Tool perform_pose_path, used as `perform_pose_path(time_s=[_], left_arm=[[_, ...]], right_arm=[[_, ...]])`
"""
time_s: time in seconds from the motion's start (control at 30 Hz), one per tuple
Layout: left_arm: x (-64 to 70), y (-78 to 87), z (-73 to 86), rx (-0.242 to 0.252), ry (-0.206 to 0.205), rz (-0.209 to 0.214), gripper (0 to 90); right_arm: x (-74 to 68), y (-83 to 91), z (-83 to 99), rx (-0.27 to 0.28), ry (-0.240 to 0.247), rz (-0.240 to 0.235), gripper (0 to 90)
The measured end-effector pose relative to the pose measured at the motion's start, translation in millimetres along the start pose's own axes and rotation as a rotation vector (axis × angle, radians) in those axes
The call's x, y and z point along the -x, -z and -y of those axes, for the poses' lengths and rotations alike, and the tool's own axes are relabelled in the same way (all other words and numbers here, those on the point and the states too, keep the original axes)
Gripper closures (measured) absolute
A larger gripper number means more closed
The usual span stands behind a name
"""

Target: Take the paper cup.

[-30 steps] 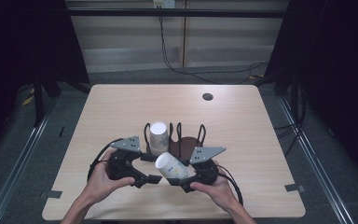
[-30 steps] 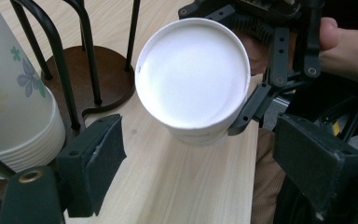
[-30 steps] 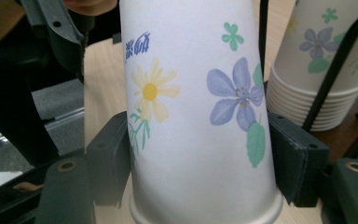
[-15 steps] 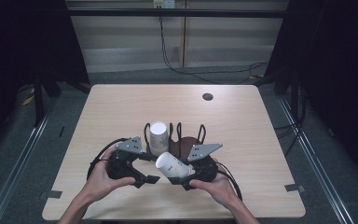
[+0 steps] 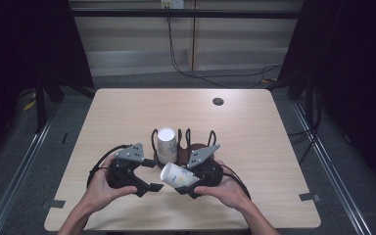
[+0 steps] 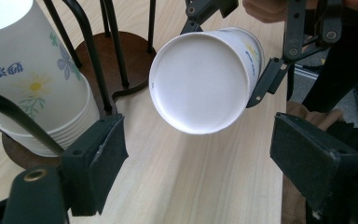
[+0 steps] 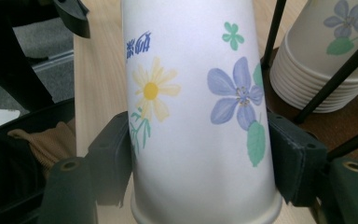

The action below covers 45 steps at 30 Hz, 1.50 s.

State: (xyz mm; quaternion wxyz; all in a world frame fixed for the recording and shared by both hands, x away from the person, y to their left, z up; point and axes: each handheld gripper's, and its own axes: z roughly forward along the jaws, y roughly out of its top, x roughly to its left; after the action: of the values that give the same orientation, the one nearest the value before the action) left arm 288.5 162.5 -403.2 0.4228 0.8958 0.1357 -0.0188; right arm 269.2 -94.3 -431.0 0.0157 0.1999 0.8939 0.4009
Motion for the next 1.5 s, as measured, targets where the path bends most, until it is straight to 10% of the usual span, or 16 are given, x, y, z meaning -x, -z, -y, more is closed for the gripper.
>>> perform_pose_path(time_s=[0.87, 1.5], left_arm=[[1.2, -3.9, 6.1, -0.04, -0.039, -0.006, 21.6], [6.6, -19.6, 10.1, -0.136, -0.067, 0.037, 26.6]], right_arm=[[-6.5, -16.7, -27.5, -0.306, 0.114, -0.014, 31.5], [-13.9, -16.1, -28.1, -0.363, 0.147, -0.013, 32.7]])
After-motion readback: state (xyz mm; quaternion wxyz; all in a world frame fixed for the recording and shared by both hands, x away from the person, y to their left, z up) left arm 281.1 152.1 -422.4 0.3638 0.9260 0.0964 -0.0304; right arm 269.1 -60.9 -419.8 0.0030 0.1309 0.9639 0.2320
